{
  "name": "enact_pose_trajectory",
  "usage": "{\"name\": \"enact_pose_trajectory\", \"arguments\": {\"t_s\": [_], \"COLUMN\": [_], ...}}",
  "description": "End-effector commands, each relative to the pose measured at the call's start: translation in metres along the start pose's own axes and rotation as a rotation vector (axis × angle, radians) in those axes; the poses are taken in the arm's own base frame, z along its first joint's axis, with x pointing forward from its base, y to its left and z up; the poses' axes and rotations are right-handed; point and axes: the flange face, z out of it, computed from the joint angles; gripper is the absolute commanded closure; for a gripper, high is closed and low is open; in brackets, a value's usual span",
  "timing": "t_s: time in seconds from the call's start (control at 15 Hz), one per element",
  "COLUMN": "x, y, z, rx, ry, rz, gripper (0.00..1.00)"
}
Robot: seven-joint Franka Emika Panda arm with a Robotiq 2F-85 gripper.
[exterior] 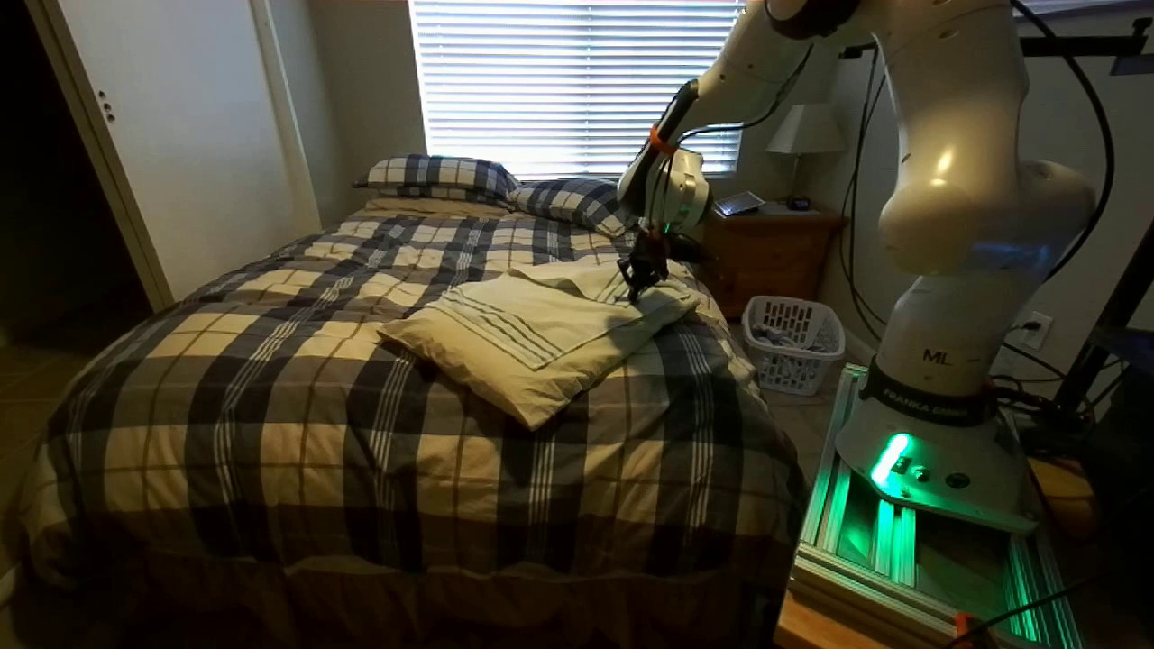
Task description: Unfold the towel fully from left to right on the pillow
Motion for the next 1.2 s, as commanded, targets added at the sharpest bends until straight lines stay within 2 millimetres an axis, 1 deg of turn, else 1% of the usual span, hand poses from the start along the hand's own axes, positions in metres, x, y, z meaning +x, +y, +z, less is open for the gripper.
{"name": "enact_pose_trajectory", "arguments": {"t_s": [0.0,0.33,0.4,0.47,0.6,0.67,0.8,0.87,1.07,1.13], "x": [0.006,0.012,0.01,0.005,-0.003,-0.007,-0.013,-0.016,-0.017,-0.016], "y": [0.0,-0.01,-0.012,-0.014,-0.018,-0.021,-0.026,-0.028,-0.029,-0.028], "z": [-0.005,-0.023,-0.023,-0.021,-0.018,-0.017,-0.013,-0.01,0.001,0.003], "rx": [0.036,0.065,0.069,0.06,0.048,0.049,0.038,0.035,0.029,0.029], "ry": [0.03,0.09,0.073,0.056,0.021,0.001,-0.024,-0.035,-0.036,-0.038], "rz": [0.013,-0.008,-0.014,-0.022,-0.032,-0.041,-0.057,-0.062,-0.076,-0.074], "gripper": [1.0,1.0,0.74,0.73,0.6,0.53,0.4,0.32,0.12,0.03]}}
